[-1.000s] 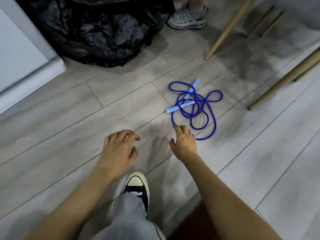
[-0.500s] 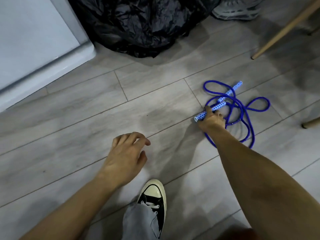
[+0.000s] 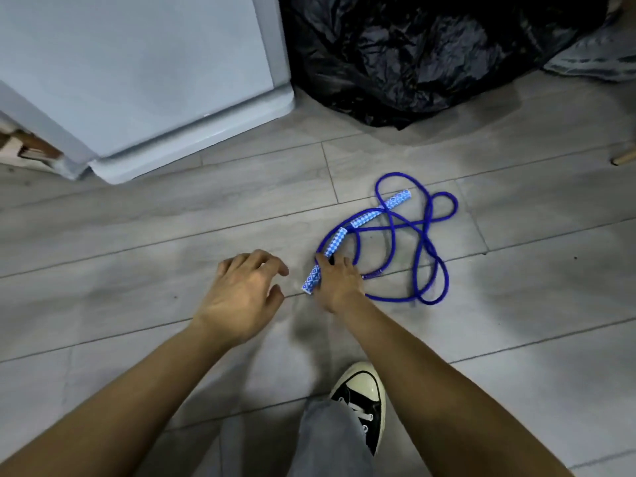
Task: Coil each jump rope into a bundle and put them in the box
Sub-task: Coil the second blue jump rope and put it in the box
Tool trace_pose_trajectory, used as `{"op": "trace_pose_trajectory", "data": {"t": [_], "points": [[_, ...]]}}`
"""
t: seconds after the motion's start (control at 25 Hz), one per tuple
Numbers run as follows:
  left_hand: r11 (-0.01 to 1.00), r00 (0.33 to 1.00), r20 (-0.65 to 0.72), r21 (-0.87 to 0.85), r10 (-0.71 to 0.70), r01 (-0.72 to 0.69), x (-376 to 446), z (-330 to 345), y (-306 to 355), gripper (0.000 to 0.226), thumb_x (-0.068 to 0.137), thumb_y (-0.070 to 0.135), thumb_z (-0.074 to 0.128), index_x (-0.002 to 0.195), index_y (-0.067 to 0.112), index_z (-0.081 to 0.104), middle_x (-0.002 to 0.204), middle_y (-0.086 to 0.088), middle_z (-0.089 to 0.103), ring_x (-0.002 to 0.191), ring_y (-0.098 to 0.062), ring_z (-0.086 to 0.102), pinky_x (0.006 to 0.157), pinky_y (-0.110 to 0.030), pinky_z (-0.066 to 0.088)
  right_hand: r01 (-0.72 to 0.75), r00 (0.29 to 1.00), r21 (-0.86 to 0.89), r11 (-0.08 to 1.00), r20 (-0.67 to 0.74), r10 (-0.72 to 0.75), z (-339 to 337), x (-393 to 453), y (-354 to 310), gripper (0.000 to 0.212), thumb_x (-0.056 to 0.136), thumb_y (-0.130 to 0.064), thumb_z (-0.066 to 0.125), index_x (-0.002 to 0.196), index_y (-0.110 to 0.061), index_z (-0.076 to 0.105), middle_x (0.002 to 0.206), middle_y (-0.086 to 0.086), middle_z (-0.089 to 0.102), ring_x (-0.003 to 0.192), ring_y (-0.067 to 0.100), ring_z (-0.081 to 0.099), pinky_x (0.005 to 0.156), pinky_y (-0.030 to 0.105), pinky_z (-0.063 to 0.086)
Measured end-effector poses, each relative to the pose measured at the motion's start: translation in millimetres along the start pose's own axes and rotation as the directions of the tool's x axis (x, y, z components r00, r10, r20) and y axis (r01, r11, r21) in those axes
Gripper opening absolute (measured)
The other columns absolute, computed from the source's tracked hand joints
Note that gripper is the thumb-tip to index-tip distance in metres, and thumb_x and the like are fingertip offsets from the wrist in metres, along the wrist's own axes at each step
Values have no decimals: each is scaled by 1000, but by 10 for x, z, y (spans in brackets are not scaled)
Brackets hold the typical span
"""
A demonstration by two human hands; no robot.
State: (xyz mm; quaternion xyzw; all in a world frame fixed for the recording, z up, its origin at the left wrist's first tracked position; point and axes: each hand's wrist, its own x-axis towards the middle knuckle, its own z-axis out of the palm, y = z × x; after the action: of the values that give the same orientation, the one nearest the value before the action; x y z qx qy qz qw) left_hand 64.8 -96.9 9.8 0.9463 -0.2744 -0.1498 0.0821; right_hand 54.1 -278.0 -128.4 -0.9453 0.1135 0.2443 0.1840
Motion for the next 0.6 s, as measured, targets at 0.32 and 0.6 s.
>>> {"op": "trace_pose_trajectory", "data": {"t": [0.32,0.6], "points": [[912,907,110,-15,-406,410,-556,252,-871,32,92,39,54,121,27,59,125,-1,57,114,-31,54,95,-42,38,259,887,280,924,311,-342,325,-198,-1120,77,90,-22,63,156,-28,24,152,12,36,138,32,43,110,42,41],[880,838,291,33,-462,474,-724,850,-1112,59,93,33,48,148,26,30,151,1,38,126,-33,45,100,-45,38,244,951,-187,952,-149,-273,96,177,-603,68,85,-28,61,149,-22,41,145,9,45,128,35,44,107,46,37]]}}
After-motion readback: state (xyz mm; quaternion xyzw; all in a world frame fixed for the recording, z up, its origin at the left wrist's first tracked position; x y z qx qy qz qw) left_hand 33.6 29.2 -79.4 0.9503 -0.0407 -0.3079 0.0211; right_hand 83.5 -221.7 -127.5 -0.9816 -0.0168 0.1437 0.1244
